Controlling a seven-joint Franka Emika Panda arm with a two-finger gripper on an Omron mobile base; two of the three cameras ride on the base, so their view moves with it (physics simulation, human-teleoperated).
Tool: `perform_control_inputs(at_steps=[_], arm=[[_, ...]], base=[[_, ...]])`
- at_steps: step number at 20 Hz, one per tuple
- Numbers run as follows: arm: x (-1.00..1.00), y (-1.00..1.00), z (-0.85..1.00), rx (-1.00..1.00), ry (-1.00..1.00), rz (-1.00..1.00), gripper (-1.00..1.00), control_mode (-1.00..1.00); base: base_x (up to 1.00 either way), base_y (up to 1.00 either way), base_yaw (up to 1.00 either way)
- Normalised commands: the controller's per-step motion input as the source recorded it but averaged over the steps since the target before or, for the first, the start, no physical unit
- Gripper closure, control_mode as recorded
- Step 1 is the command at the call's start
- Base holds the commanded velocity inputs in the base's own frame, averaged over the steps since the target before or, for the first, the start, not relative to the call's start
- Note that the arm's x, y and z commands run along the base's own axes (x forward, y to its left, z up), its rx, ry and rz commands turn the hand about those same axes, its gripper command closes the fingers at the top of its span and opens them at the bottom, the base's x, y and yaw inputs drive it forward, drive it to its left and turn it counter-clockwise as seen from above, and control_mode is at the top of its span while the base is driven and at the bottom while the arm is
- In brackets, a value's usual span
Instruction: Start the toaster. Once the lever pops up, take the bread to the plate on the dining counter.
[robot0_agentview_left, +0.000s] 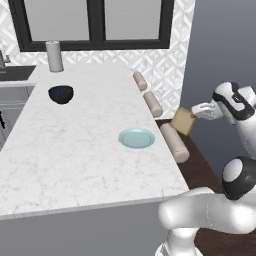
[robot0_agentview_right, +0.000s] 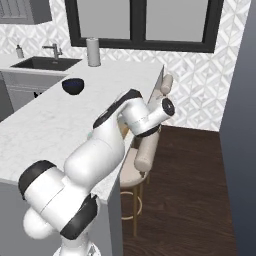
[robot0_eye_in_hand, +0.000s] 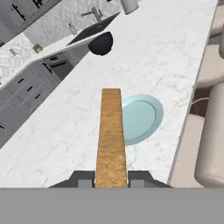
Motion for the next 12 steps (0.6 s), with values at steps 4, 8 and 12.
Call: perform_control_inputs(at_steps=[4,8,12], arm=[[0.89,0.22,-0.90,0.12,0.01,0.01,1.00,-1.00],[0.81,0.40,-0.45,0.04,0.00,0.00,1.00,-1.00],[0.70,0.45,-0.03,0.01,0.00,0.03,1.00,-1.00]], base=[[0.00,0.00,0.00],[0.00,0.00,0.00],[0.00,0.00,0.00]])
